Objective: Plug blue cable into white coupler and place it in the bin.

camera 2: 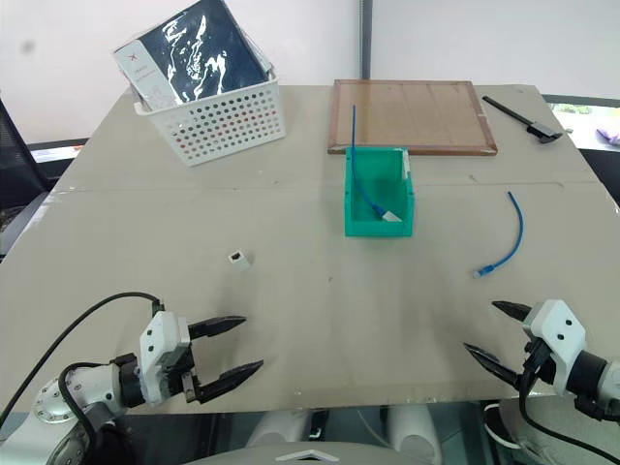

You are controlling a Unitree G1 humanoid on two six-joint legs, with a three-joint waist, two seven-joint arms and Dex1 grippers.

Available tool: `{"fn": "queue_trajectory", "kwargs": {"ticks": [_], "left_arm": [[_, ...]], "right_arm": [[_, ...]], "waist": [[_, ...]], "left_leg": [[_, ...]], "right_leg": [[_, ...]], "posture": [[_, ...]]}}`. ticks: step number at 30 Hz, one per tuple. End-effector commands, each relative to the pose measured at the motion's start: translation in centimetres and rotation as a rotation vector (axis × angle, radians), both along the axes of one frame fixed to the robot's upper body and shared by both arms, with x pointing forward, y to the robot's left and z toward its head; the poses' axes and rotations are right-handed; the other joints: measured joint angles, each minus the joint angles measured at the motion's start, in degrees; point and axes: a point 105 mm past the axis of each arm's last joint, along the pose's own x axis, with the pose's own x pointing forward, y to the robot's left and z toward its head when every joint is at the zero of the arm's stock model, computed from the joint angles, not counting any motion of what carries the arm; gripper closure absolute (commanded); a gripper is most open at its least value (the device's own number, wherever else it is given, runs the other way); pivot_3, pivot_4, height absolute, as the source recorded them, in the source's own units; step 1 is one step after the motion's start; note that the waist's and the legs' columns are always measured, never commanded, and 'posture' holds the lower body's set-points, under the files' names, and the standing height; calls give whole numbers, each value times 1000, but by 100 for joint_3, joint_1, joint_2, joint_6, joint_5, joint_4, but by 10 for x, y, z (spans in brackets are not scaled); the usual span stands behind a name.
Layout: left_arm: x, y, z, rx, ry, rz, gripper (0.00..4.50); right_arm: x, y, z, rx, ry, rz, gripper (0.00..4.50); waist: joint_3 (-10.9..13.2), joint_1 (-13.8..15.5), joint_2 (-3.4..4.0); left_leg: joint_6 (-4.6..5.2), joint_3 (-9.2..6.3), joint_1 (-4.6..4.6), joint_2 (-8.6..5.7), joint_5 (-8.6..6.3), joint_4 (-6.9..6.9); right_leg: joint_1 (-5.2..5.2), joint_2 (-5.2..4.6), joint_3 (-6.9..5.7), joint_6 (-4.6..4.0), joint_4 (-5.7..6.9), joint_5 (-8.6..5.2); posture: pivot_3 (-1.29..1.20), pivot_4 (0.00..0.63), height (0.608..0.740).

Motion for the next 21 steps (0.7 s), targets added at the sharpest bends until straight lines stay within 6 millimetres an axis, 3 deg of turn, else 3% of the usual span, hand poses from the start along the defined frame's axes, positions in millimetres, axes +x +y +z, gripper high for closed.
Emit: {"fn": "queue_trajectory", "kwargs": {"ticks": [1, 7, 11, 16, 19, 21], "left_arm": [[2, -6, 10, -30, -30, -24, 0], [15, -34, 52, -134, -111, -138, 0], [13, -47, 66, -165, -121, -235, 0], [8, -59, 71, -137, -128, -349, 0], [6, -62, 71, -128, -131, -379, 0], [7, -63, 71, -130, -131, -382, 0]], "right_arm": [[2, 5, 10, -3, -50, 16, 46], [14, 12, 36, -146, -78, 132, 46], [34, 7, 55, -232, -44, 199, 46], [65, -11, 57, -478, 6, 341, 46], [85, -17, 54, -549, 4, 396, 835], [95, -22, 48, -612, 0, 436, 1675]], "waist": [[0, 0, 0], [0, 2, 2], [1, -51, 2], [5, -20, 4], [10, -19, 5], [13, -14, 4]], "left_leg": [[0, 0, 0, 0, 0, 0], [1, -2, 3, -1, 0, 7], [0, 8, 6, -2, 0, 3], [1, 10, 6, -2, 1, 4], [0, 15, 2, -2, 1, 3], [0, 15, -1, -4, 1, 3]], "right_leg": [[0, 0, 0, 0, 0, 0], [5, 0, -3, 2, 4, 1], [5, 3, 4, -1, 4, 2], [6, 4, -3, -4, 0, 4], [3, 5, -6, -22, -2, 14], [0, 4, -2, -25, -2, 16]], "posture": [[0, 150, 740], [0, 150, 740], [0, 150, 740], [0, 150, 740], [0, 150, 740], [0, 150, 740]]}}
